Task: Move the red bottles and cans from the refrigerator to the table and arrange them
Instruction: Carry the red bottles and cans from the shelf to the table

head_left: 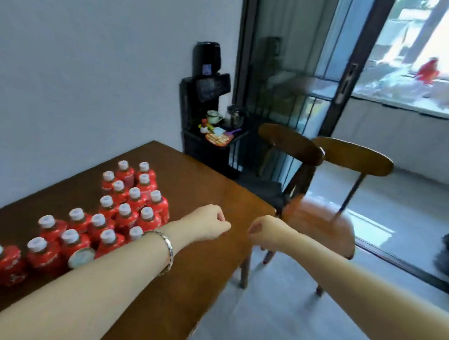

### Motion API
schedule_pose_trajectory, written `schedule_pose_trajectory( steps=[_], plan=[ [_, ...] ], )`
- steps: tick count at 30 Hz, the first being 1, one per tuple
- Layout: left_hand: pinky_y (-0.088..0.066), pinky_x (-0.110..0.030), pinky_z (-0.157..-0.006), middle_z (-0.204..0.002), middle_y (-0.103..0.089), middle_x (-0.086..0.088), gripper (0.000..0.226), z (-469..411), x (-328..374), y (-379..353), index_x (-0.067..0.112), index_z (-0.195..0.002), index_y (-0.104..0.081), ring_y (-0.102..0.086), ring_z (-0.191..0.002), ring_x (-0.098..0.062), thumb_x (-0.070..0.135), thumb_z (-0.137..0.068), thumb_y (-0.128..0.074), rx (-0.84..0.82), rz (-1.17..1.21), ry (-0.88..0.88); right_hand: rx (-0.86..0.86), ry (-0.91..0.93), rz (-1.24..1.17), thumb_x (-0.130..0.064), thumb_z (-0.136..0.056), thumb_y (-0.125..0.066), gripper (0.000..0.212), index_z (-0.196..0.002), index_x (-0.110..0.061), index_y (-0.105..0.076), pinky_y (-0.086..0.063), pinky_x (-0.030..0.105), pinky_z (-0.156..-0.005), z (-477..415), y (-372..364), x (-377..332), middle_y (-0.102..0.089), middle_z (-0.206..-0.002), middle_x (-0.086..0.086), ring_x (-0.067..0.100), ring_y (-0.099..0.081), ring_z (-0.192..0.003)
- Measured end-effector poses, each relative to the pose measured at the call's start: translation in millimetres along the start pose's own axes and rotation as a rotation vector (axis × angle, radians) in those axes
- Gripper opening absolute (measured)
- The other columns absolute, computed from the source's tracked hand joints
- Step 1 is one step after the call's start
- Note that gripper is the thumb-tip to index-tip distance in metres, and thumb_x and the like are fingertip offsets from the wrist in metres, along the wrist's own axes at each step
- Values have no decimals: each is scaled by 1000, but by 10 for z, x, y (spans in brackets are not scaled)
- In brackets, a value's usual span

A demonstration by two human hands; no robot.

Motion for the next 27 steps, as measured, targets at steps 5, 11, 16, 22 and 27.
schedule_pose_trajectory(
  steps=[5,11,16,22,27],
  plan=[
    [-47,-26,-68,-96,-62,-3,17,-253,1898,-865,18,-97,-59,-57,-86,-15,33,-91,-52,-139,-140,-307,188,-198,2,-19,-96,-46,35,-128,-8,-54,-42,35,-102,915,1030,1437,-56,-128,7,28,-54,-118],
    [-49,-29,-78,-100,-61,-4,27,-372,3864,-2059,14,-109,-57,-56,-86,-17,35,-93,-51,-318,-281,-573,370,-560,-86,-18,-89,-48,27,-105,-9,-68,-48,27,-71,1839,1710,3293,-66,-92,8,20,-61,-79],
    [-50,-35,-87,-100,-67,-12,25,-368,5169,-2990,8,-103,-62,-63,-93,-27,28,-90,-54,-485,-372,-779,488,-762,-120,-19,-84,-51,25,-93,-7,-70,-52,31,-82,2518,2092,4527,-69,-94,9,23,-64,-89],
    [-46,-29,-68,-74,-57,-4,14,-229,6984,-4091,12,-81,-55,-53,-66,-17,24,-88,-53,-622,-467,-1116,636,-1025,-240,-25,-87,-55,24,-103,-12,-68,-51,34,-83,3436,2656,5810,-68,-108,6,24,-62,-101],
    [-49,-30,-77,-90,-61,-6,13,231,8159,-4908,12,-91,-57,-56,-82,-19,24,-90,-53,-758,-525,-1329,702,-1266,-274,-18,-87,-50,27,-107,-11,-66,-51,35,-84,4183,2918,6637,-66,-113,10,28,-62,-103]
  ],
)
Point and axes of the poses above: each hand's wrist, its own z-axis away from the middle knuckle, its own y-axis out of the back of the hand, x = y × z, the point moved 3 cm from there along -z, towards the middle knuckle
